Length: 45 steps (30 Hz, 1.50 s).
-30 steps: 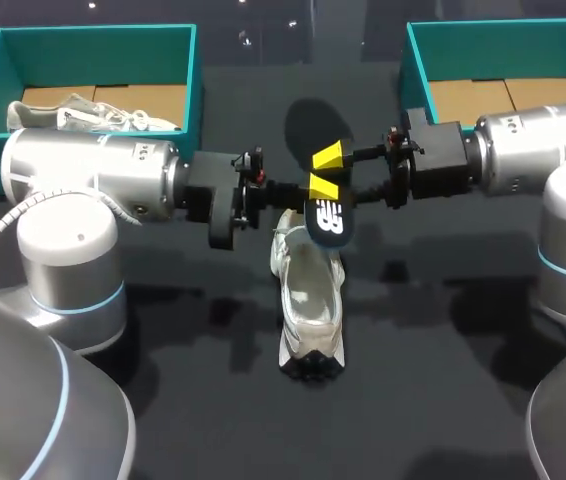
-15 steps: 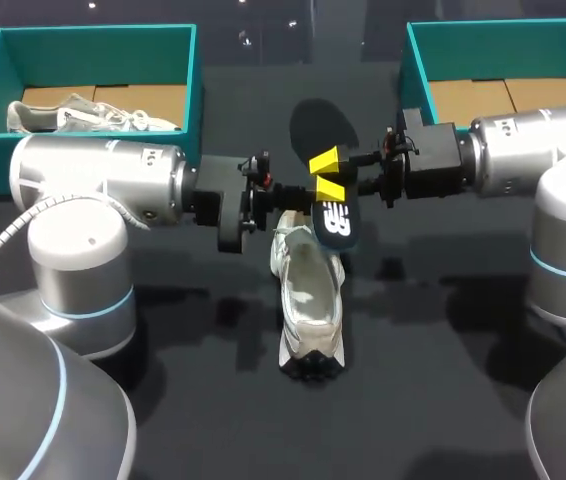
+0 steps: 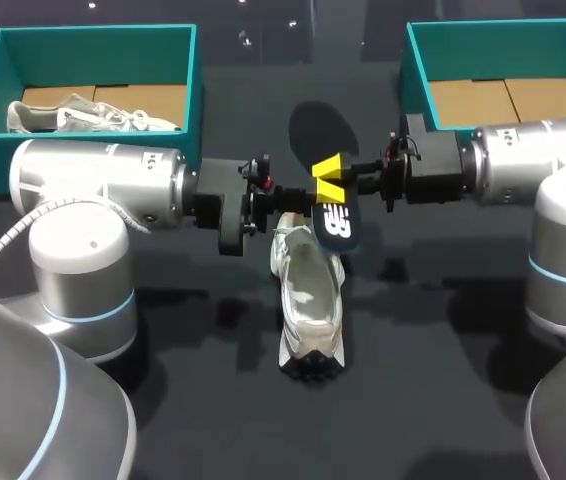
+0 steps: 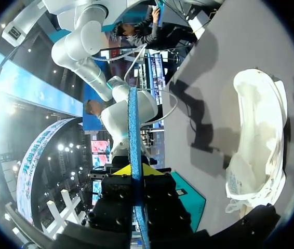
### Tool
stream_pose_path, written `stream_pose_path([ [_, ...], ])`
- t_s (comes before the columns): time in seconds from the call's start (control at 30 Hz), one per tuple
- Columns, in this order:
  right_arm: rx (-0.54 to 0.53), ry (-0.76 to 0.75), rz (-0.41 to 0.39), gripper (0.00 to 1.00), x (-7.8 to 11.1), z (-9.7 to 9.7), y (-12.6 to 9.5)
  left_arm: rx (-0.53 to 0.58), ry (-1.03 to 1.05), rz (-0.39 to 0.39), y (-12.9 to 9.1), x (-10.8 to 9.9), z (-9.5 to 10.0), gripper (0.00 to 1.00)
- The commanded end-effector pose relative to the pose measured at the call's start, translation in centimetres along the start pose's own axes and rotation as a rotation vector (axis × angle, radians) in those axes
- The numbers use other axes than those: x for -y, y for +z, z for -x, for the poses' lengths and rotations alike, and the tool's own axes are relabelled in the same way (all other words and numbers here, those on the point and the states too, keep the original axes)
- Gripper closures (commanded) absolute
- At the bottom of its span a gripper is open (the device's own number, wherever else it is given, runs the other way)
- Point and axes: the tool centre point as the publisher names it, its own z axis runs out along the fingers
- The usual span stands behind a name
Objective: Take the shoe out of the shoebox, open the shoe tongue, remove and reinsert the insole, then place the shoe into the shoebox
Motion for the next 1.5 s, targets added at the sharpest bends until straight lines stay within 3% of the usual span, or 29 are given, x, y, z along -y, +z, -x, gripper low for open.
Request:
stream_pose_path([
  [0.03, -0.001, -0.001, 0.006, 0.82, 0.1, 0.1, 0.1, 0.0, 0.003, -0.001, 0.3, 0.0, -0.2, 1.0],
  [0.27, -0.009, -0.001, 0.008, 0.88, -0.1, 0.1, 0.0, -0.003, 0.006, -0.01, 0.5, 0.1, -0.4, 1.0],
  [0.33, -0.012, 0.0, 0.009, 0.93, -0.2, 0.2, 0.0, -0.005, 0.008, -0.011, 0.5, 0.1, -0.5, 1.0],
  [0.37, -0.012, 0.001, 0.009, 1.0, -0.2, 0.2, 0.0, -0.006, 0.009, -0.011, 0.6, 0.1, -0.5, 1.0],
  [0.53, -0.013, 0.001, 0.007, 1.0, -0.3, 0.3, 0.0, -0.005, 0.006, -0.011, 0.6, 0.1, -0.6, 1.0],
  [0.57, -0.012, 0.002, 0.008, 1.0, -0.3, 0.3, 0.0, -0.002, 0.002, -0.011, 0.6, 0.1, -0.6, 0.95],
  [0.6, -0.012, 0.003, 0.008, 1.0, -0.3, 0.4, -0.1, -0.002, 0.0, -0.011, 0.5, 0.1, -0.5, 0.67],
  [0.63, -0.012, 0.005, 0.007, 1.0, -0.3, 0.4, -0.1, 0.002, -0.005, -0.012, 0.3, 0.2, -0.4, 0.54],
  [0.67, -0.012, 0.007, 0.007, 1.0, -0.3, 0.5, -0.2, 0.005, -0.012, -0.012, 0.1, 0.3, -0.2, 0.0],
  [0.97, -0.019, 0.027, 0.015, 1.0, 0.0, 1.5, -0.9, -0.029, -0.087, 0.011, -5.4, 0.0, 1.2, 0.0],
  [1.23, -0.028, 0.037, 0.0, 1.0, 0.3, 2.5, -0.9, -0.16, 0.004, 0.054, -10.3, -2.5, 1.4, 0.0],
  [1.5, -0.027, 0.04, -0.001, 1.0, 0.3, 2.7, -0.9, -0.16, 0.004, 0.054, -10.3, -2.5, 1.4, 0.0],
])
